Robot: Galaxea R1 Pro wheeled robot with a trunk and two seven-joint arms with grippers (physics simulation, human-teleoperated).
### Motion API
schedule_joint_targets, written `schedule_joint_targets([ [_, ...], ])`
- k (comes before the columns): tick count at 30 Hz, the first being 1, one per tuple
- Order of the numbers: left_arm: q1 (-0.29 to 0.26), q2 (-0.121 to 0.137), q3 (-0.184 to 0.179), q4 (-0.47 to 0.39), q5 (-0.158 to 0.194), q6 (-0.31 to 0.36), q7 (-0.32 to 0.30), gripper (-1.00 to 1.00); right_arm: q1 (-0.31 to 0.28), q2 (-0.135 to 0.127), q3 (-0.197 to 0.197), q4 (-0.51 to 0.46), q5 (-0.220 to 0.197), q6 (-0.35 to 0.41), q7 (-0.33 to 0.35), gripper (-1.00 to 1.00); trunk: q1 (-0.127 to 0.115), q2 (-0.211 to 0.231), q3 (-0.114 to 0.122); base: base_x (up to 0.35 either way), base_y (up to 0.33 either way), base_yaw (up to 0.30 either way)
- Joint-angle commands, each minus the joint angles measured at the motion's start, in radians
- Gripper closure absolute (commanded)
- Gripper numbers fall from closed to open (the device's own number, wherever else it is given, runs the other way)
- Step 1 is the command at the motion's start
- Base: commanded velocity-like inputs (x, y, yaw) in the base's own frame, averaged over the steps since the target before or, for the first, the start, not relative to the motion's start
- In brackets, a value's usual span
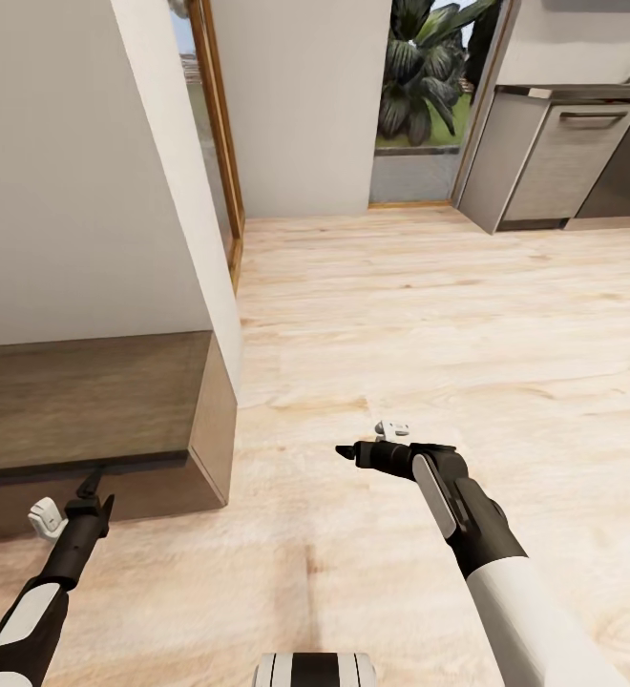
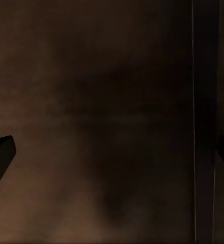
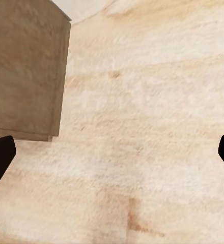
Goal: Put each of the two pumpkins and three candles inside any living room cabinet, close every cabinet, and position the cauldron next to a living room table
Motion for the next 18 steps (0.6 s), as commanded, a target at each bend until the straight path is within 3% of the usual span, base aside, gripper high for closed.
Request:
schedule_joint_targets([
  [1, -0.016, 0.0, 0.0, 0.002, 0.002, 0.007, -0.002, -1.0, 0.0, 0.0, -0.001, -0.001, 0.003, 0.004, 0.004, -1.0, 0.0, 0.0, -0.001, 0.0, 0.0, 0.0],
  [11, -0.016, 0.0, -0.002, -0.002, 0.001, 0.006, -0.017, -1.0, 0.0, 0.0, -0.001, -0.001, 0.003, 0.004, 0.004, -1.0, 0.0, 0.0, -0.001, 0.0, 0.0, 0.0],
  [18, -0.016, 0.0, -0.003, -0.001, 0.0, 0.006, -0.081, -1.0, 0.0, 0.0, -0.001, -0.001, 0.003, 0.005, 0.004, -1.0, 0.0, 0.0, -0.001, 0.0, 0.0, 0.0],
])
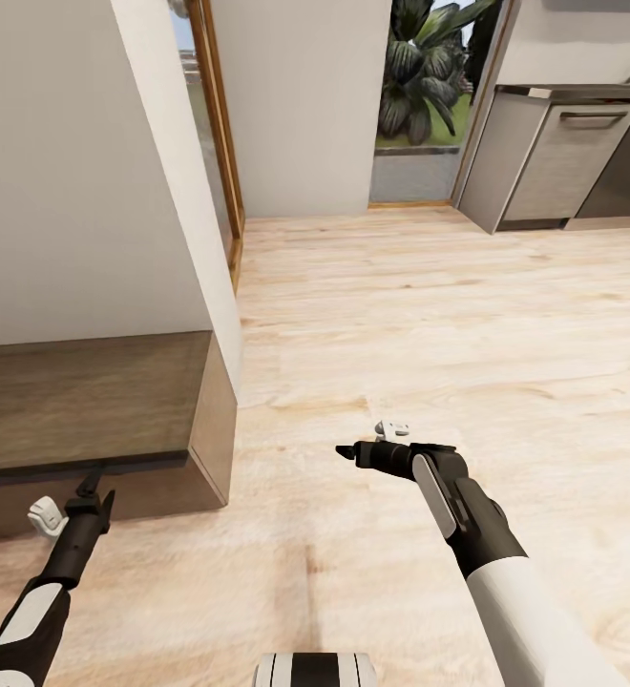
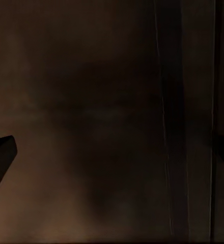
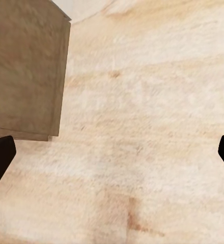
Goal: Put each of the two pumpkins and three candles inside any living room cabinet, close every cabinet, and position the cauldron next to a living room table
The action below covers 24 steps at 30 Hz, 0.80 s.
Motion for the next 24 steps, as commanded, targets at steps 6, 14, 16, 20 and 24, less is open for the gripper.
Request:
schedule_joint_targets([
  [6, -0.01, 0.0, -0.001, -0.017, 0.011, 0.013, -0.022, -1.0, 0.0, 0.0, -0.001, -0.001, 0.003, 0.003, 0.004, -1.0, 0.0, 0.0, -0.001, 0.0, 0.0, 0.0],
  [14, -0.01, 0.0, -0.001, -0.017, 0.011, 0.013, -0.021, -1.0, 0.0, 0.0, -0.001, -0.001, 0.003, 0.003, 0.004, -1.0, 0.0, 0.0, -0.001, 0.0, 0.0, 0.0],
  [16, -0.01, 0.0, -0.001, -0.017, 0.011, 0.012, -0.021, -1.0, 0.0, 0.0, 0.0, -0.001, 0.003, 0.003, 0.004, -1.0, 0.0, 0.0, -0.001, 0.0, 0.0, 0.0],
  [20, -0.01, 0.0, -0.002, -0.017, 0.01, 0.012, -0.019, 1.0, 0.0, 0.0, -0.001, -0.001, 0.003, 0.004, 0.004, -1.0, 0.0, 0.0, -0.001, 0.0, 0.0, 0.0],
  [24, -0.01, 0.0, -0.002, -0.017, 0.01, 0.012, -0.018, 1.0, 0.0, 0.0, 0.0, 0.0, 0.003, 0.004, 0.004, -1.0, 0.0, 0.0, -0.001, 0.0, 0.0, 0.0],
])
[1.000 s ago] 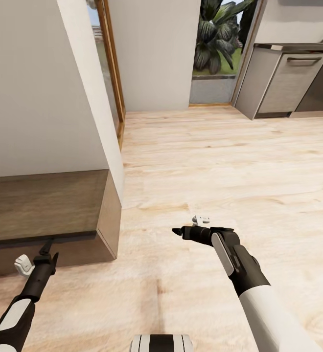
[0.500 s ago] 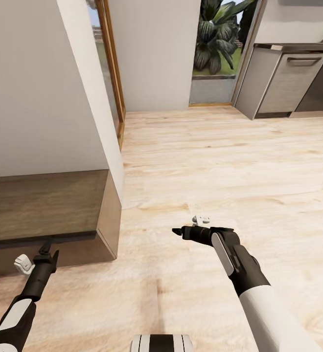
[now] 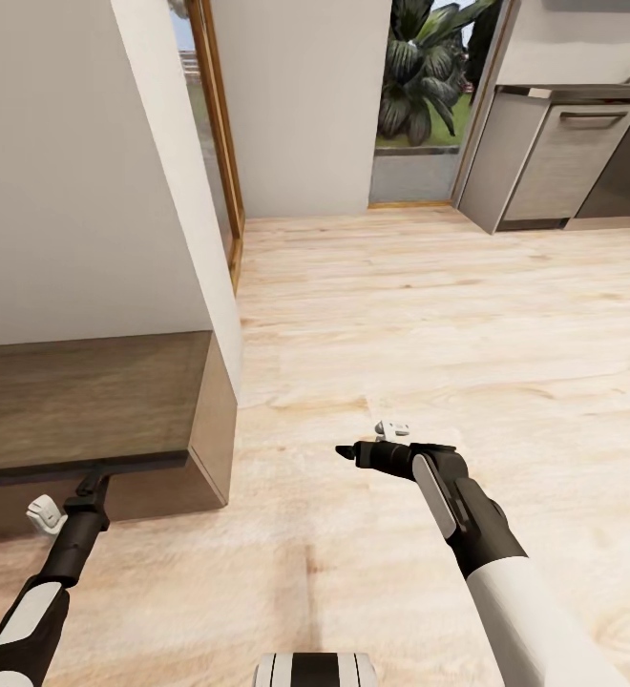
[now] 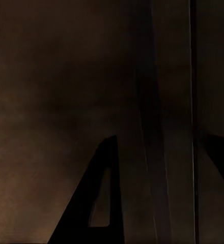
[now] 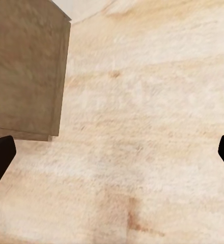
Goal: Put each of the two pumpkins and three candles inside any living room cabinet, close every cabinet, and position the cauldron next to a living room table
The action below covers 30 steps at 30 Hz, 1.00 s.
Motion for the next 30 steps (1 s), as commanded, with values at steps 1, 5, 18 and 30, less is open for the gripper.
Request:
schedule_joint_targets([
  [1, -0.015, 0.0, 0.003, 0.002, 0.007, 0.007, -0.002, 1.0, 0.0, 0.0, -0.001, -0.001, 0.003, 0.004, 0.004, -1.0, 0.0, 0.0, -0.001, 0.0, 0.0, 0.0],
  [5, -0.015, 0.0, 0.002, 0.002, 0.007, 0.007, -0.003, 1.0, 0.0, 0.0, -0.001, -0.001, 0.003, 0.005, 0.004, -1.0, 0.0, 0.0, -0.001, 0.0, 0.0, 0.0],
  [18, -0.015, 0.0, 0.001, 0.002, 0.007, 0.004, -0.002, 1.0, 0.0, 0.0, -0.001, -0.001, 0.003, 0.005, 0.004, -1.0, 0.0, 0.0, -0.001, 0.0, 0.0, 0.0],
  [30, -0.015, 0.0, -0.001, 0.002, 0.006, 0.004, 0.004, 1.0, 0.0, 0.0, 0.0, -0.001, 0.003, 0.004, 0.004, -1.0, 0.0, 0.0, -0.001, -0.082, 0.0, 0.0],
])
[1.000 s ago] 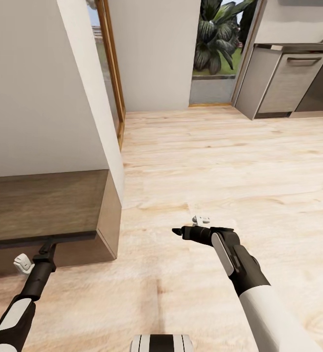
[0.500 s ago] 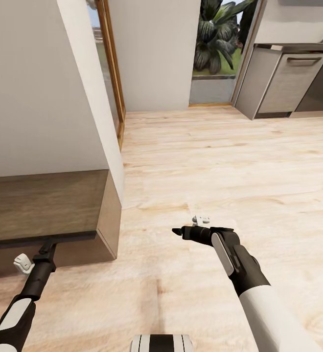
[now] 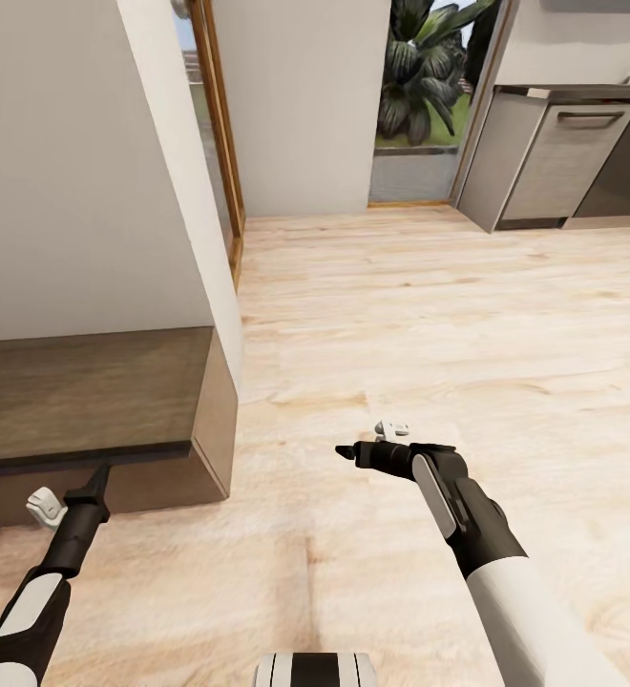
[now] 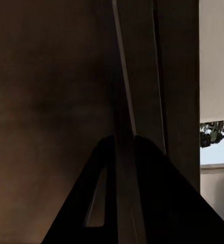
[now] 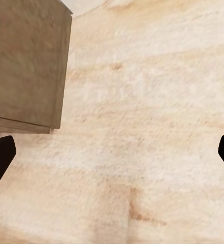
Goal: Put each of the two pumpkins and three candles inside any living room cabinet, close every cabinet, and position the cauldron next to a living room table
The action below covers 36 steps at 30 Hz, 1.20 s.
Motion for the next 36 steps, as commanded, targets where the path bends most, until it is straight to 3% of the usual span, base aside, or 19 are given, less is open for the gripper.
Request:
schedule_joint_targets([
  [1, 0.0, 0.0, 0.003, 0.02, 0.002, 0.002, 0.001, 1.0, 0.0, 0.0, -0.001, -0.001, 0.003, 0.004, 0.004, -1.0, 0.0, 0.0, -0.001, -0.005, 0.0, 0.0],
  [36, 0.0, 0.0, 0.003, 0.02, 0.0, 0.002, 0.007, 1.0, 0.0, 0.002, 0.0, 0.0, 0.003, 0.003, 0.004, -1.0, 0.0, 0.0, -0.001, 0.0, 0.0, 0.0],
])
